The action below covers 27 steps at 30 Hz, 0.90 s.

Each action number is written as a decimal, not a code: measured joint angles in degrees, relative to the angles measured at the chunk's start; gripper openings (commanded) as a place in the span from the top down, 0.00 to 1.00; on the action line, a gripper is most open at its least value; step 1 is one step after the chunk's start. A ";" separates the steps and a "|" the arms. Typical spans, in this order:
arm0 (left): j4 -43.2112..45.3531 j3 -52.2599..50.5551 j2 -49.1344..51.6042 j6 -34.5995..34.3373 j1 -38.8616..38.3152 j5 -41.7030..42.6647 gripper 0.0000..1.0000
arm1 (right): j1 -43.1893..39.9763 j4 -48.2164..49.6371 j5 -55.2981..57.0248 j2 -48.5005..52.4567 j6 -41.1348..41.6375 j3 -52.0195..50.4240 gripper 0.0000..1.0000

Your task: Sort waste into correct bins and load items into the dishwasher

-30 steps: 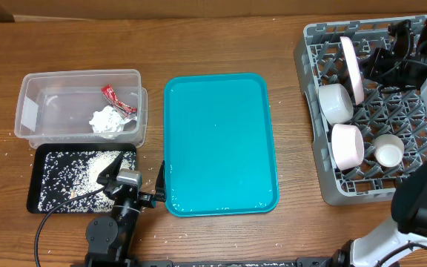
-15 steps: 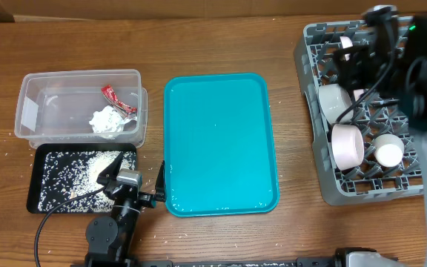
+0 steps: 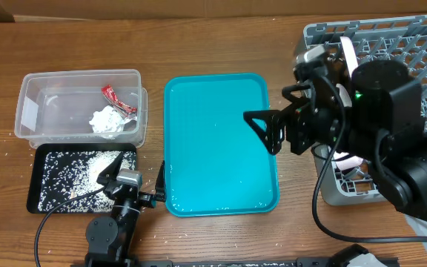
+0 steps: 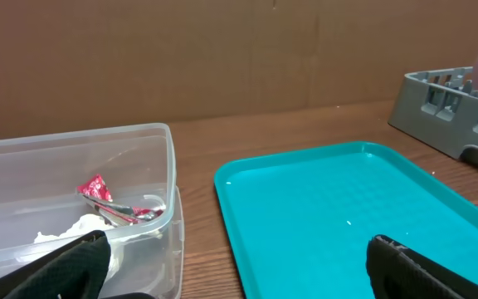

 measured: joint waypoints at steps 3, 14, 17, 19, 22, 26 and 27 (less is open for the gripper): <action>0.00 0.00 0.00 0.00 0.00 0.00 0.00 | 0.24 -6.99 0.20 0.04 0.33 0.02 0.00; 0.00 0.00 0.00 0.00 0.00 0.00 0.00 | -5.68 -8.83 6.88 -3.80 -3.19 0.02 0.00; 0.00 0.00 0.00 0.00 0.00 0.00 0.00 | -6.84 -5.55 8.31 -6.32 -4.52 -0.66 0.00; 0.00 0.00 0.00 0.00 0.00 0.00 0.00 | -7.58 -0.48 9.07 -8.83 -6.38 -2.69 0.00; 0.07 0.00 0.00 0.02 0.00 0.00 0.00 | -9.11 11.34 9.57 -14.53 -8.90 -11.17 0.00; 0.02 0.00 0.00 0.00 0.00 0.00 0.00 | -11.32 20.98 9.49 -21.94 -10.21 -25.75 0.00; 0.02 0.00 0.00 0.00 0.00 0.00 0.00 | -11.72 22.99 9.44 -23.82 -10.45 -29.86 0.00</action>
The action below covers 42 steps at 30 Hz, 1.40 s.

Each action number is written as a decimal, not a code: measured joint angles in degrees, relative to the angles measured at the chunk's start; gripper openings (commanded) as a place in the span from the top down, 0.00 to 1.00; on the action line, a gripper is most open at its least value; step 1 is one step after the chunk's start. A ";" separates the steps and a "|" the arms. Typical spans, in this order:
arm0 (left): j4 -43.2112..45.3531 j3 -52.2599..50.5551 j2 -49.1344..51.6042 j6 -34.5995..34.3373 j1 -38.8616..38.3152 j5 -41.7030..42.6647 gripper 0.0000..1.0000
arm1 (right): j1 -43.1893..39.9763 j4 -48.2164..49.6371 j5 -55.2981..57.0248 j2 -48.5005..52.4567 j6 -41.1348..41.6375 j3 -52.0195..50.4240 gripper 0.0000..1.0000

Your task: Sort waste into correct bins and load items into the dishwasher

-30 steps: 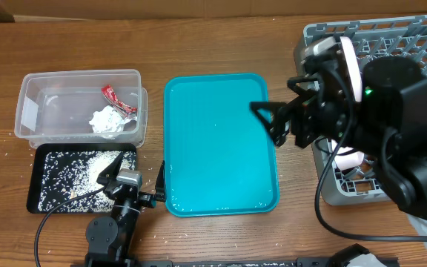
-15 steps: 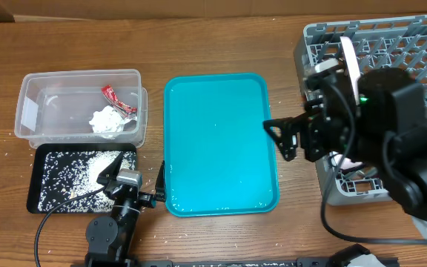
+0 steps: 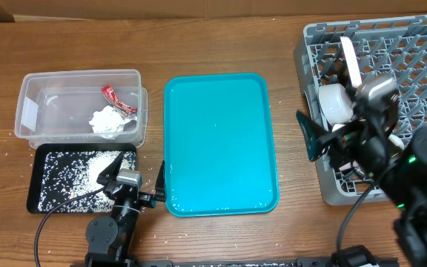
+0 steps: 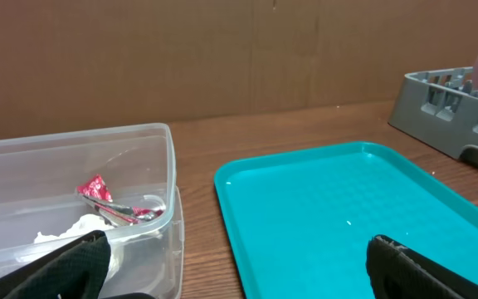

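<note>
The teal tray (image 3: 221, 141) lies bare in the middle of the table. Left of it, a clear plastic bin (image 3: 32, 111) holds a red wrapper (image 3: 117, 99) and a white crumpled tissue (image 3: 106, 121); both also show in the left wrist view, wrapper (image 4: 98, 189) and tissue (image 4: 65, 232). The grey dish rack (image 3: 414, 52) at right holds a white cup (image 3: 334, 104). My left gripper (image 3: 134, 179) rests open at the front edge, its fingers (image 4: 397, 266) straddling the bin-tray gap. My right gripper (image 3: 310, 137) hangs between tray and rack, apparently open with nothing in it.
A black tray (image 3: 35, 200) strewn with rice grains sits in front of the bin. The rack (image 4: 446, 104) shows at the right of the left wrist view, a pink rounded item behind it. A brown wall backs the table.
My right arm has moved right, from over the teal tray's right half to the left edge of the dish rack. The left arm and all objects are unchanged.
</note>
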 measured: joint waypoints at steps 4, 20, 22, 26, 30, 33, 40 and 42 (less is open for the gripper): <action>0.00 0.00 0.00 0.00 0.00 0.00 0.00 | -1.09 4.09 -0.11 -7.98 -0.44 -15.41 0.00; -0.02 0.00 0.00 0.00 0.00 0.00 0.00 | -11.98 19.93 -5.40 -40.46 -1.05 -52.00 0.00; 0.00 0.00 0.00 0.00 0.00 0.00 0.00 | -12.68 21.20 -5.77 -42.99 -1.05 -54.64 0.00; 0.00 0.00 0.00 0.00 0.00 0.00 0.00 | -13.09 28.00 -6.08 -44.26 -1.03 -59.49 0.00; 0.00 0.00 0.00 0.00 0.00 0.00 0.00 | -13.14 34.80 -6.08 -44.33 -1.05 -62.55 0.00; 0.00 0.00 0.00 0.00 0.00 0.00 0.00 | -13.14 34.82 -6.03 -44.33 -1.05 -63.12 0.00; 0.00 0.00 0.00 0.00 0.00 0.00 0.00 | -13.14 34.86 -6.05 -44.35 -1.05 -63.12 0.00; 0.00 0.00 0.00 0.00 0.00 0.00 0.00 | -13.14 34.84 -6.05 -44.35 -1.07 -63.12 0.00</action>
